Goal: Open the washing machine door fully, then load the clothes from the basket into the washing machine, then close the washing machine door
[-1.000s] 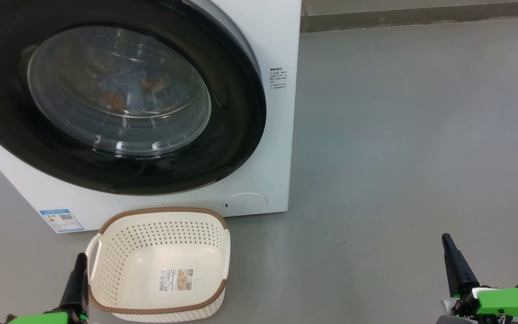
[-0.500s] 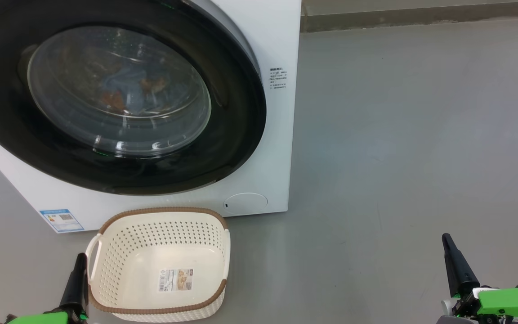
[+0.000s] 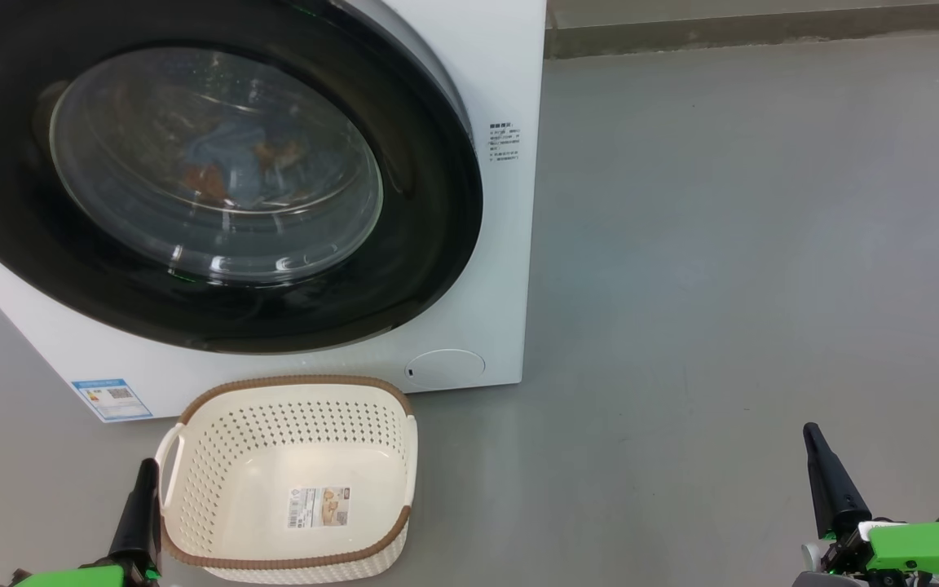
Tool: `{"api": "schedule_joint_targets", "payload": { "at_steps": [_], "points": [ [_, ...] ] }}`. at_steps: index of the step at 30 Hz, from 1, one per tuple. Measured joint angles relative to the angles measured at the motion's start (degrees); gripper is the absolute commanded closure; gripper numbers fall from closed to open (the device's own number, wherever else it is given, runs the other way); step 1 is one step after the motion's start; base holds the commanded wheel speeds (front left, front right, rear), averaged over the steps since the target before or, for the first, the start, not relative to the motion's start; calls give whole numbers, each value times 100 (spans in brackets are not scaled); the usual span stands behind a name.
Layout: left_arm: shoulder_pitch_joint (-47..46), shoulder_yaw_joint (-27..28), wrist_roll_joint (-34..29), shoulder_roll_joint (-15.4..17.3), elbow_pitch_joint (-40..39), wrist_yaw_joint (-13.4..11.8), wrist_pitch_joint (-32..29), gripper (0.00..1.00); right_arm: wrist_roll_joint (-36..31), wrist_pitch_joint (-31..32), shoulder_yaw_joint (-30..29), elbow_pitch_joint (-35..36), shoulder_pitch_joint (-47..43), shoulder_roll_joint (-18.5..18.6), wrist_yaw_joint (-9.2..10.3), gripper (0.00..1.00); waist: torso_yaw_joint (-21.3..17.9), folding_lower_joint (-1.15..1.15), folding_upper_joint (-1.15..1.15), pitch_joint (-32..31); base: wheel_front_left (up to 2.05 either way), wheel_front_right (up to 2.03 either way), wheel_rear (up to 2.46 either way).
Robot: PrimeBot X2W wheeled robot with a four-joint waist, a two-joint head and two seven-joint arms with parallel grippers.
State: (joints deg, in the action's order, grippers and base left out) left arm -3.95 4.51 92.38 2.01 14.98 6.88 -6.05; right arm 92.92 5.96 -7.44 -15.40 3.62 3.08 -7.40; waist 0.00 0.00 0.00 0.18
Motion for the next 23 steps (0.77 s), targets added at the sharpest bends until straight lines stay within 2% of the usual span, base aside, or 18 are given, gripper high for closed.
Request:
{"api": "schedule_joint_targets", "payload": {
  "at_steps": [23],
  "points": [
    [0,4,0,-2,0,0,-1,100,-5,1,-18,0,0,-12,0,100,0,0,0,0,0,0,0]
  ]
}}
